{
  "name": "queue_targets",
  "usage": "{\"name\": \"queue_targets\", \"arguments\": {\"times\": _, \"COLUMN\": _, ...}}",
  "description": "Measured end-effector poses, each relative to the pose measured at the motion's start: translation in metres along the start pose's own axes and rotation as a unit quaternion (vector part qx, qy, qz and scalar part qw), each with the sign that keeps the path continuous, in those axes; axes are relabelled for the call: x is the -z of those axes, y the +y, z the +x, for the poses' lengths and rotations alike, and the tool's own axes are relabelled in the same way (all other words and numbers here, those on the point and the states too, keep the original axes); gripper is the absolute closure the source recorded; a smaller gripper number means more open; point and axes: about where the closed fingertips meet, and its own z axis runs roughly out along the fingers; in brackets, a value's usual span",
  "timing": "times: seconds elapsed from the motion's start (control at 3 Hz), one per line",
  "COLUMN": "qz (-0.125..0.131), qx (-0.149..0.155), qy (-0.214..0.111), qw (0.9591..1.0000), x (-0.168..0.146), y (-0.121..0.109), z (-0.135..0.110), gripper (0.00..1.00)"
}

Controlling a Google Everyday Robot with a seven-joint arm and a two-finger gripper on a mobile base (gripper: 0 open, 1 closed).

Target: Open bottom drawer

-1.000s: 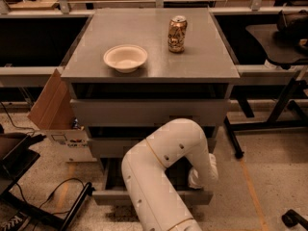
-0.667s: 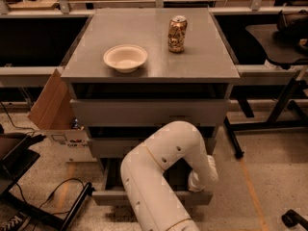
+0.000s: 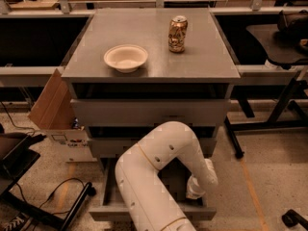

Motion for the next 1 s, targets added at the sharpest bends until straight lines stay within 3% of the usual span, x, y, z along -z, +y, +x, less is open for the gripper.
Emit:
{"name": "queue_targets", "arguments": {"times": 0.33, "qz": -0.014, "qx": -0.016, "qy": 0.01, "qw": 0.9997, "x": 0.016, "y": 0.023, "z": -0.004, "gripper": 1.0}}
{"name": "queue_targets", "arguments": {"times": 0.67, "qz": -0.051, "qx": -0.063, "qy": 0.012, "qw": 0.9966, "x": 0.046, "y": 0.076, "z": -0.024, "gripper": 1.0}}
{"name": "queue_targets", "arguments": {"times": 1.0, "qz": -0.106, "qx": -0.122, "qy": 0.016, "qw": 0.9867, "x": 0.066, "y": 0.142, "z": -0.025, "gripper": 1.0}}
